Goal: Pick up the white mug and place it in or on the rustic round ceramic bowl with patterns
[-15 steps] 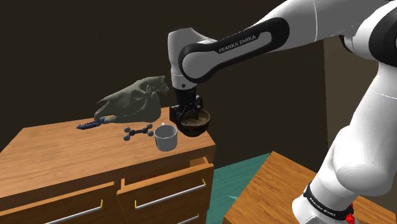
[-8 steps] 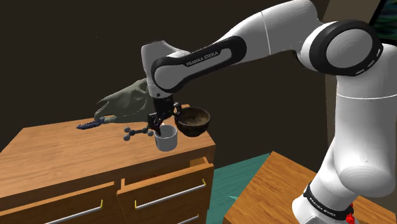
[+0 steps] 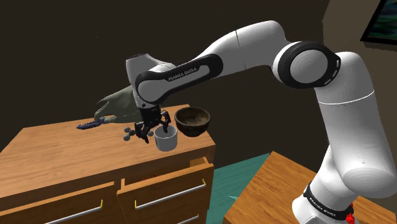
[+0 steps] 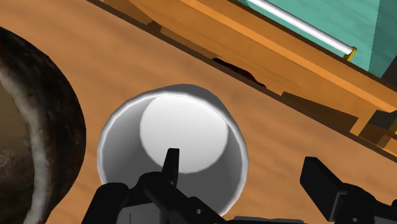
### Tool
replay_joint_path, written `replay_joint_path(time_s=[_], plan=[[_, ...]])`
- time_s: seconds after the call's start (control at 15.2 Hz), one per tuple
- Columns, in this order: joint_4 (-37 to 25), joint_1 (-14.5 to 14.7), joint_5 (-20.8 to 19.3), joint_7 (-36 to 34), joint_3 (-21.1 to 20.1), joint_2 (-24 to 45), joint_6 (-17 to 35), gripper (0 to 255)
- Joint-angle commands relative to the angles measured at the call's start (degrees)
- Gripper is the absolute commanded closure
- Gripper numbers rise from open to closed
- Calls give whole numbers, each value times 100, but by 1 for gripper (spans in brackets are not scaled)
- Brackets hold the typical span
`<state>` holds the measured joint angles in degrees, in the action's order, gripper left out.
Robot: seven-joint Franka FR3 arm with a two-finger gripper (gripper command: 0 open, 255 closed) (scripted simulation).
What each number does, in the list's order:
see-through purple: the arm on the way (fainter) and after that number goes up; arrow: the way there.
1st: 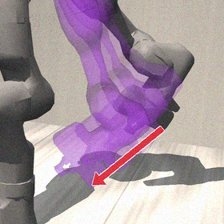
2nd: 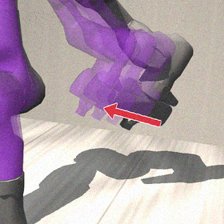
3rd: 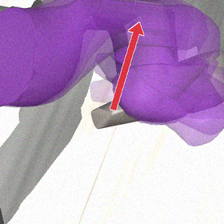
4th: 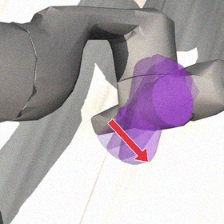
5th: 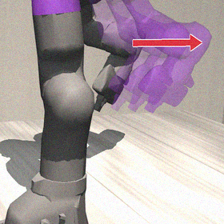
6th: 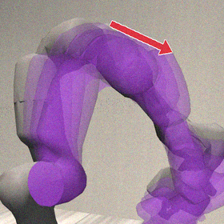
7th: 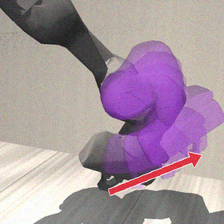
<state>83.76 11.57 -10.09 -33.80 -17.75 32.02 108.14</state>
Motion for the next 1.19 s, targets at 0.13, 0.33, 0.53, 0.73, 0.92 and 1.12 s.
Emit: replay_joint_path(time_s=[0.13,0.33,0.53,0.73,0.92,1.12], plan=[[182,-3,-35,-25,21,88,269,0],[211,-4,-40,-28,23,99,308,0],[211,-4,-40,-28,23,99,307,0],[210,-4,-39,-28,23,99,306,255],[210,-4,-39,-28,23,99,306,255],[210,-4,-39,-28,23,99,306,255]])
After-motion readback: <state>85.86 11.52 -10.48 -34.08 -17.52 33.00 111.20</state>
